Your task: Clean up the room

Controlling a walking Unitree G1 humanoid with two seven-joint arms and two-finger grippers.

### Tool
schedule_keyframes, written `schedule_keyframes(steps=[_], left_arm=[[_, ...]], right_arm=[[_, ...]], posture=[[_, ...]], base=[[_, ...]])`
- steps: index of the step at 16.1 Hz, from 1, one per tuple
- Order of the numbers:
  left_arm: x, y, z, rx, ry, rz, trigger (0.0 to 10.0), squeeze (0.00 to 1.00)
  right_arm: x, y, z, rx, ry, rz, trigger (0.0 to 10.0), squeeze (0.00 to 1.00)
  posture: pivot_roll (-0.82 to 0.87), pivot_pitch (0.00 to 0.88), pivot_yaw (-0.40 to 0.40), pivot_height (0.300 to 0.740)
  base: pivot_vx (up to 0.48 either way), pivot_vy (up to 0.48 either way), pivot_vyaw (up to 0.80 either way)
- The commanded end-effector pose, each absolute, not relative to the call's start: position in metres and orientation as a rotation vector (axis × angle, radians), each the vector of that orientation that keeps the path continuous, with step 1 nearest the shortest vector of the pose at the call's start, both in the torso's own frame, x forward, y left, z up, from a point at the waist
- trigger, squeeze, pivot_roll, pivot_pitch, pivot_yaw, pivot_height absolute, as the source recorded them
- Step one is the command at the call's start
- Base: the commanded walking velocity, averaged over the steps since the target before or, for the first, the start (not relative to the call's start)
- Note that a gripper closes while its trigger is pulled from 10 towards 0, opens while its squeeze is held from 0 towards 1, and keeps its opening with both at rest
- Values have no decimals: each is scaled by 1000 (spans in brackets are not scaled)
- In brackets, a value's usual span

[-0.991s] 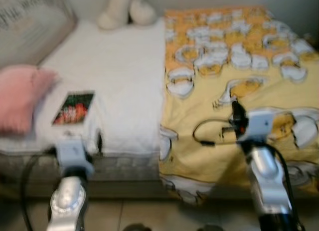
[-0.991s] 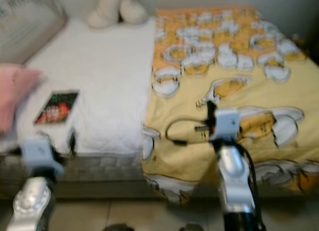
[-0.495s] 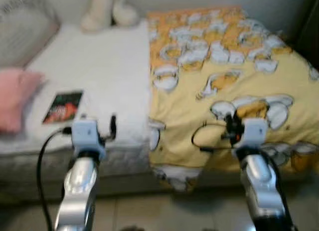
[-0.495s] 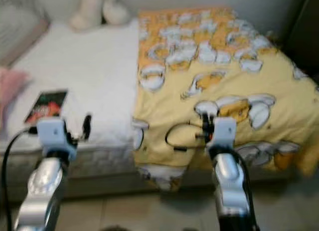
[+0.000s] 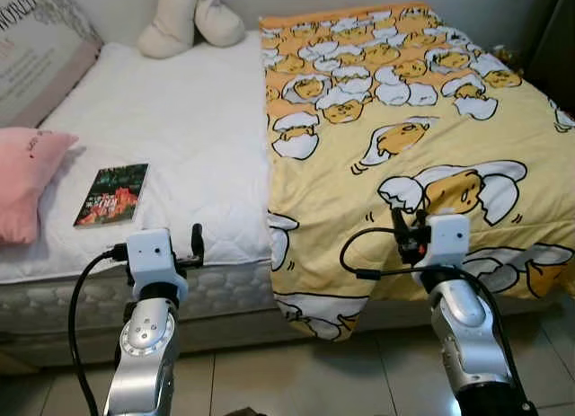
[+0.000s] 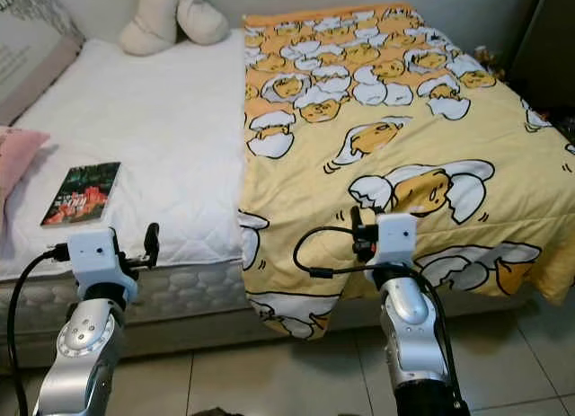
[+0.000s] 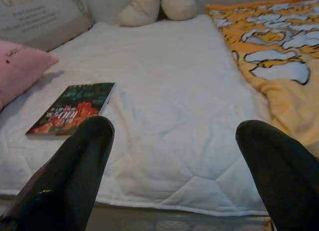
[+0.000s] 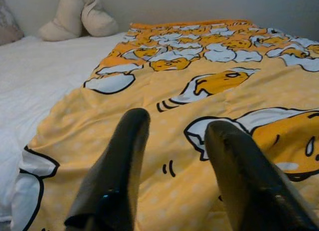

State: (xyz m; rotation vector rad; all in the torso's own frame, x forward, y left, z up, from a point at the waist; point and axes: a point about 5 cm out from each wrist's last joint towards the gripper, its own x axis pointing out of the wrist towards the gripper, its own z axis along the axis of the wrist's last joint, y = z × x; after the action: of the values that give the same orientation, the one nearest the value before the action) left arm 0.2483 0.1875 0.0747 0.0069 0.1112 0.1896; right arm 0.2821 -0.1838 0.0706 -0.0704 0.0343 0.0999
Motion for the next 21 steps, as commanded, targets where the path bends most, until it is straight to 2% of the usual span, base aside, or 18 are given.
schedule_keyframes(steps=[1,10,13,17,21], left_arm=[[250,193,75,16,111,214,10000,1000],[251,187,78,11,61,143,10000,1000],[253,197,84,20,20,224,10000,1000],[261,198,97,49,-45,195,10000,1000],[263,198,99,58,-48,184,10000,1000]], right_arm=[[287,-180,73,-75,34,123,10000,1000],[296,-181,79,-133,31,142,10000,1000],[296,-186,89,-96,-37,76,10000,1000],[301,-193,101,-134,-110,24,10000,1000],[304,-187,110,-101,-159,65,10000,1000]], posture=[[-123,0,108,740],[-122,0,86,740],[-124,0,85,740],[-120,0,87,740],[-120,0,91,740]], base=[[0,0,0],[0,0,0],[0,0,0],[0,0,0],[0,0,0]])
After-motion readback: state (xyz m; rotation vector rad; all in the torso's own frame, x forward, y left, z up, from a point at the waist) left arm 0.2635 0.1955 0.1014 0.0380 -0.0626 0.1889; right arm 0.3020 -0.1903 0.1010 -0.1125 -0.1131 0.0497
